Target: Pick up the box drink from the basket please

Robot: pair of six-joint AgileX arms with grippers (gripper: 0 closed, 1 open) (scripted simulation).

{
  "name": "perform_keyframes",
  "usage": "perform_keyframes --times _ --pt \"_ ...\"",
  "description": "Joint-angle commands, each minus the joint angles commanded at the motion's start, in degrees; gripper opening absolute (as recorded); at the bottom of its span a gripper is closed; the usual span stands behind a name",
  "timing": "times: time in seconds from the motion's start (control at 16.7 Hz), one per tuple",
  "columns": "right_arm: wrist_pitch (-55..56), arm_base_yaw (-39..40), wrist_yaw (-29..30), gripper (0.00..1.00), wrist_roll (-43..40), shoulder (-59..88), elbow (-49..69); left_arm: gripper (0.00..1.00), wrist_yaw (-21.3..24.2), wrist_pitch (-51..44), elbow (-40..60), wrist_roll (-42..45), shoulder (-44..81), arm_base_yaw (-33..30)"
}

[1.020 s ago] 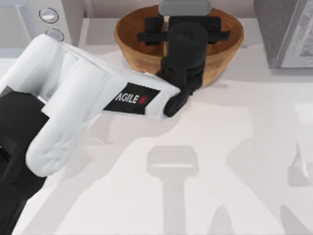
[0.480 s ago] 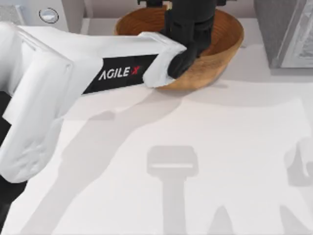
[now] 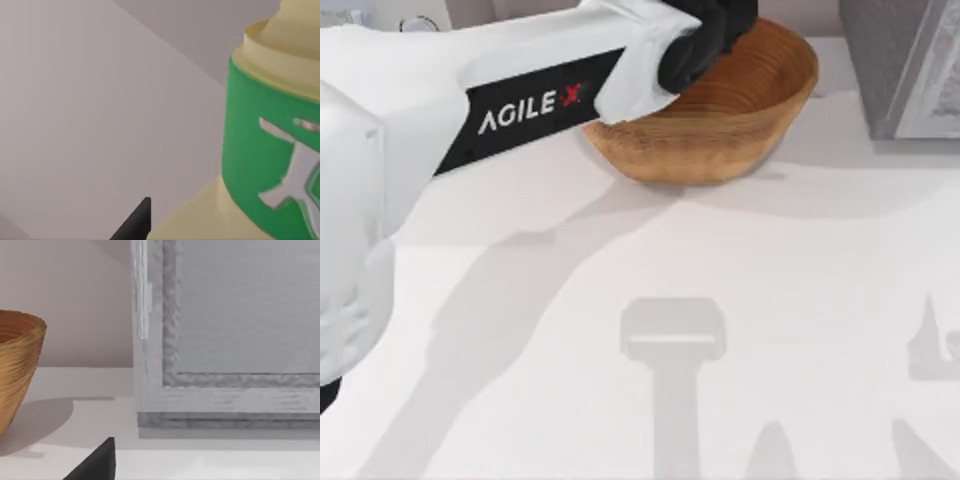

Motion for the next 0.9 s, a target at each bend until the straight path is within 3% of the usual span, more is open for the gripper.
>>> perform_keyframes --times 0.42,0.66,0.9 --pt "0.0 0.0 0.0 1.0 0.0 0.0 0.0 0.0 1.43 -1.39 -3.41 -0.42 -1.96 0.64" --pt "0.0 0.0 0.0 1.0 0.0 0.0 0.0 0.0 6.08 -4.93 -14.31 -1.62 -11.3 2.99" --pt "0.0 0.0 0.0 1.0 0.0 0.0 0.0 0.0 12.8 -8.42 -29.32 -1.72 -28.15 7.23"
